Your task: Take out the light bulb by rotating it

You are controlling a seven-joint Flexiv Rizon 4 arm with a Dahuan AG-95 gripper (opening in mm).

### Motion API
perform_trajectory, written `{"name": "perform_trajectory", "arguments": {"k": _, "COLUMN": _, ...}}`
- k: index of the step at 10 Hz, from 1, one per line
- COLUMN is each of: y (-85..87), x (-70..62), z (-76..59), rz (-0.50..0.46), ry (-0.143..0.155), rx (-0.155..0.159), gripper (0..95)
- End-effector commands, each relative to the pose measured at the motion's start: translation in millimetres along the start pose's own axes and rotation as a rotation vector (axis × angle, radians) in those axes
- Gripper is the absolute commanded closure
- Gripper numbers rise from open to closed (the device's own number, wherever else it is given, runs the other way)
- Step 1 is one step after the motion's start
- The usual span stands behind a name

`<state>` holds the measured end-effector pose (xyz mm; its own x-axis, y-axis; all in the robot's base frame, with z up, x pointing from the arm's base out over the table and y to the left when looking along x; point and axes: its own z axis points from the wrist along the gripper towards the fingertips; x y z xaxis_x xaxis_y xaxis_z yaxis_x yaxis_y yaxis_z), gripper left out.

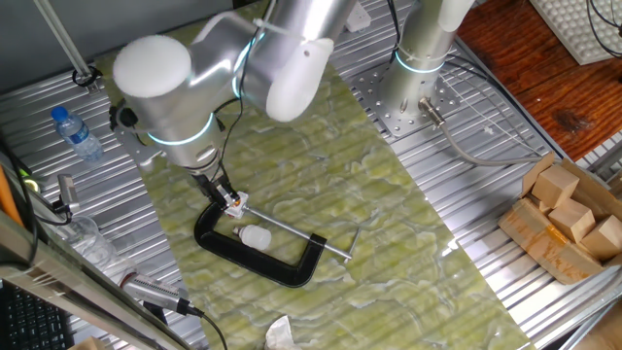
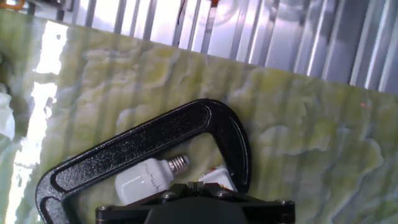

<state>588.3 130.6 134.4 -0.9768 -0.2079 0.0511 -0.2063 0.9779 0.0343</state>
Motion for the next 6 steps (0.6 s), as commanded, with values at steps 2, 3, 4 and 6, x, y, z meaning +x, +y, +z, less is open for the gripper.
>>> {"name": "perform_trajectory", "arguments": {"k": 2, "y": 6.5, "x": 3.1, "z": -19.2, "rz": 0.038, "ry": -0.010, "rx": -0.007, "gripper": 95.0}}
{"name": "perform_trajectory", "arguments": {"k": 3, "y": 8.2, "x": 4.6, "z": -24.2, "rz": 0.029, "ry": -0.017, "rx": -0.006, "gripper": 95.0}}
{"name": "perform_trajectory", "arguments": {"k": 4, "y": 8.7, "x": 5.0, "z": -25.6, "rz": 0.027, "ry": -0.023, "rx": -0.007, "gripper": 95.0}}
{"name": "perform_trajectory", "arguments": {"k": 6, "y": 8.6, "x": 5.6, "z": -25.6, "rz": 0.032, "ry": -0.025, "rx": -0.008, "gripper": 95.0}}
